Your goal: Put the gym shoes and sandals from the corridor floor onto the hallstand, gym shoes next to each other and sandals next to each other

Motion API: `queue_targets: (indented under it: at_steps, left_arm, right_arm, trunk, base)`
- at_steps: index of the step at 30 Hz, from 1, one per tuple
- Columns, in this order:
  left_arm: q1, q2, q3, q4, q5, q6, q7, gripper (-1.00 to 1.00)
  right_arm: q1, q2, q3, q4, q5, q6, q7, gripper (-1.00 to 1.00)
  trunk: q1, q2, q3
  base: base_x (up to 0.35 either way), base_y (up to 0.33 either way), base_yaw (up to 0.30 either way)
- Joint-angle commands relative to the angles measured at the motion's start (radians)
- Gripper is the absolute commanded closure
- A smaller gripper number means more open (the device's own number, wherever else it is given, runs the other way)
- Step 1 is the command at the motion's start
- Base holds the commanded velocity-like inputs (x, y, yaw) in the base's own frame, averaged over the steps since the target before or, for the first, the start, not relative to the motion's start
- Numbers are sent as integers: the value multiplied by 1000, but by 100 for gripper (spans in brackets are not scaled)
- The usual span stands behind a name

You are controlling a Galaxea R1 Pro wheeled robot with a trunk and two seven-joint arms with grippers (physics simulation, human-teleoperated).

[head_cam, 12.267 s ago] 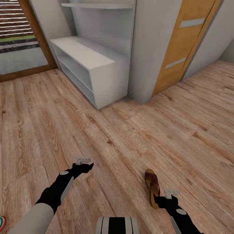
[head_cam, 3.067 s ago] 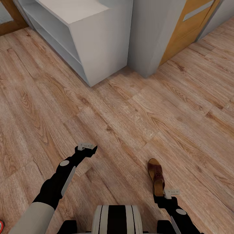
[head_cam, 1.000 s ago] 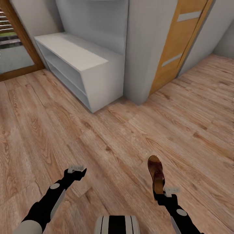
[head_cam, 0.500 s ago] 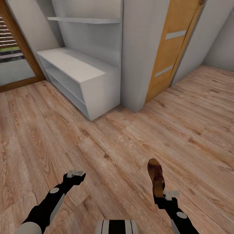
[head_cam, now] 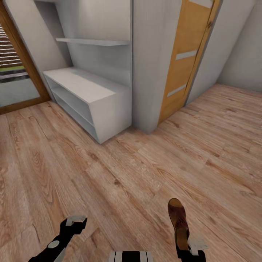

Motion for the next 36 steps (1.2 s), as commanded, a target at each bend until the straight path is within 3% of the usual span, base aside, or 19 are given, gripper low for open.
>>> queue_targets:
  at_steps: [1,5,7,14,18,20,24,31,36]
  left_arm:
    - [15,1,-5,29,10,-22,2,-100]
    - [82,3,-5,49,19,-125,6,-100]
    - [95,3,-5,49,21,-141,7,-100]
    - [105,5,-5,54,27,-152,9,-100]
    - [117,5,-3,57,54,-157,10,-100]
    - [139,9,13,57,98,-160,9,-100]
    - [150,12,24,57,119,-161,9,-100]
    - [178,14,30,56,129,-163,8,-100]
    - [188,13,29,56,129,-163,7,-100]
  right_arm:
    - [-1,0,-1,41,-4,-51,1,100]
    - [-1,1,0,101,-4,-129,1,100]
    - [-1,1,0,107,-4,-137,2,100]
    - [-1,2,1,111,-4,-142,2,100]
    - [0,4,1,112,-4,-143,1,100]
    - [-1,6,1,112,-4,-143,1,100]
    - [-1,8,3,113,-4,-143,2,100]
    - [-2,11,3,113,-2,-143,2,100]
    - [-1,12,3,114,-1,-143,2,100]
  trunk:
    - [0,0,1]
    - [0,0,7]
    - [-1,0,18]
    - [-4,2,56]
    - [-6,3,77]
    - [-7,3,88]
    - [-9,4,110]
    - [-12,6,148]
    - [-31,41,171]
  base:
    - [0,0,-22]
    - [0,0,-7]
    - [0,0,-2]
    - [0,0,0]
    - [0,0,0]
    - [0,0,0]
    - [0,0,0]
    - [0,0,0]
    - [0,0,0]
